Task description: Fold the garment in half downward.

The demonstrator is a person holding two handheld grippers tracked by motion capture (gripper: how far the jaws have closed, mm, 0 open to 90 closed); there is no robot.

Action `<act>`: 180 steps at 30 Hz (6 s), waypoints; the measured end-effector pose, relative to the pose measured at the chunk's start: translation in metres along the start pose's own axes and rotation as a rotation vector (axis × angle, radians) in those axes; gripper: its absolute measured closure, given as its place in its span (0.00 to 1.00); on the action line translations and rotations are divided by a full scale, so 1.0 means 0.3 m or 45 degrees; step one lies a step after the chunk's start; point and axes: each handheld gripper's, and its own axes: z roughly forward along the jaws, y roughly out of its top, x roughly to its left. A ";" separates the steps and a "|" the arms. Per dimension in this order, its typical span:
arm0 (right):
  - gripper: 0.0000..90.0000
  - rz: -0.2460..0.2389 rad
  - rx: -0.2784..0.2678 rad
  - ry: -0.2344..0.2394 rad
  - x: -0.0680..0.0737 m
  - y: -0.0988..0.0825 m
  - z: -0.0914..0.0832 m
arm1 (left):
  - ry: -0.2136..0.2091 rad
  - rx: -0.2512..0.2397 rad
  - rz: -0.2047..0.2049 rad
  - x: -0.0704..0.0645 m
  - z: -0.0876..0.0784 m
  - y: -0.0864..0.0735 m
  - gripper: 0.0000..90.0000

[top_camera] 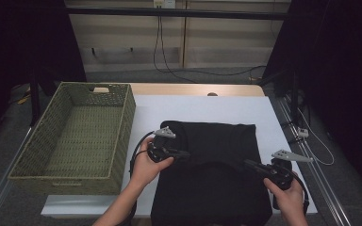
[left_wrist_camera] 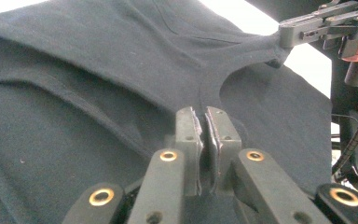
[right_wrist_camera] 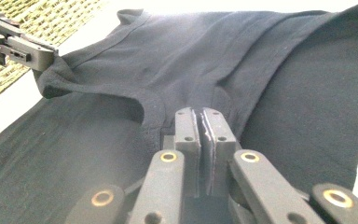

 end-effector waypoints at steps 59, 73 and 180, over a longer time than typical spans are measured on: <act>0.96 -0.030 0.024 0.065 0.025 -0.076 -0.119 | -0.150 0.045 0.024 -0.084 -0.038 -0.050 0.94; 0.96 -0.047 0.028 0.097 0.044 -0.099 -0.169 | -0.201 0.078 0.072 -0.144 -0.056 -0.052 0.94; 0.54 -0.079 0.132 -0.405 -0.319 0.134 0.263 | 0.468 0.103 -0.228 0.403 0.034 0.063 0.41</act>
